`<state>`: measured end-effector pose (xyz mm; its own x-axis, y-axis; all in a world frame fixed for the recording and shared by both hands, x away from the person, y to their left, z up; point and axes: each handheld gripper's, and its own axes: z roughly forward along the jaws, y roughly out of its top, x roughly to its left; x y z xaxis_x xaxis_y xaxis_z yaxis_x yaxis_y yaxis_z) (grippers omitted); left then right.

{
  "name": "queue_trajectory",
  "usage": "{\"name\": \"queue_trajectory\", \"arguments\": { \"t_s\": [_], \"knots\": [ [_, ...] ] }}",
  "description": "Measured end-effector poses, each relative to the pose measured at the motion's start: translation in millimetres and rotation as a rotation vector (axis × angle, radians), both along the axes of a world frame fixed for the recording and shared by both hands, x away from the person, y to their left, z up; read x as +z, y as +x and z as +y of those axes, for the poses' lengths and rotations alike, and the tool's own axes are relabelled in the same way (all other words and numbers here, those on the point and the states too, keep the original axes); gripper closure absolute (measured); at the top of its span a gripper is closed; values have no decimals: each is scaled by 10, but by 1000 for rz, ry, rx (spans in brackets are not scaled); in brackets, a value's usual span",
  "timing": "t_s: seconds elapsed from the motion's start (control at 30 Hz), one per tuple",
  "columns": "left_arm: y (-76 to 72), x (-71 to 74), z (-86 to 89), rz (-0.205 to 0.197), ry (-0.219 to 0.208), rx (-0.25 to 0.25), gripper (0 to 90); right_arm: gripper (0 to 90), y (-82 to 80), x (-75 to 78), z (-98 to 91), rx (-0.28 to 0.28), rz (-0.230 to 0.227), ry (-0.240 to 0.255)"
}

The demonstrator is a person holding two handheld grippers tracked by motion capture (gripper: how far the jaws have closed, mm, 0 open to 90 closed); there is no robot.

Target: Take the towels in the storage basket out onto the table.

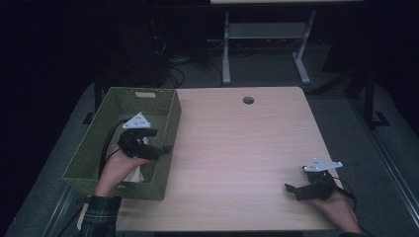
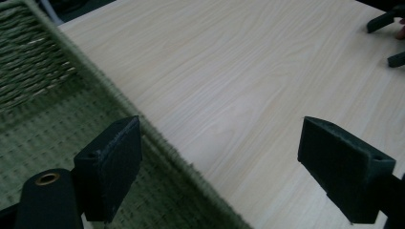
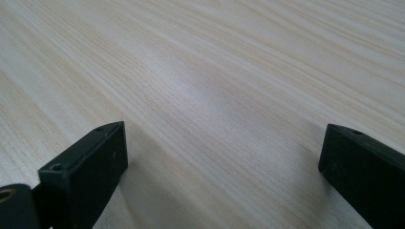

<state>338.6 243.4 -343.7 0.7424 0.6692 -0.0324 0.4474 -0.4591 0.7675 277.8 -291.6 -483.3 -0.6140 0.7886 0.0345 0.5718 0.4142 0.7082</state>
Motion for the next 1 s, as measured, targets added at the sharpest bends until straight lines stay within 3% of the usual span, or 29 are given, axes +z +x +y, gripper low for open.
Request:
{"name": "queue_trajectory", "arguments": {
  "t_s": [0.43,0.63,0.9,1.0],
  "knots": [
    [33,-48,302,-22,22,73,151,23,0,0,0,0,0,0],
    [86,-139,442,-28,38,110,164,23,0,0,0,0,0,0],
    [166,-288,580,-10,81,159,194,23,0,0,0,0,0,0],
    [211,-356,623,3,129,178,203,23,0,0,0,0,0,0]
  ]
}}
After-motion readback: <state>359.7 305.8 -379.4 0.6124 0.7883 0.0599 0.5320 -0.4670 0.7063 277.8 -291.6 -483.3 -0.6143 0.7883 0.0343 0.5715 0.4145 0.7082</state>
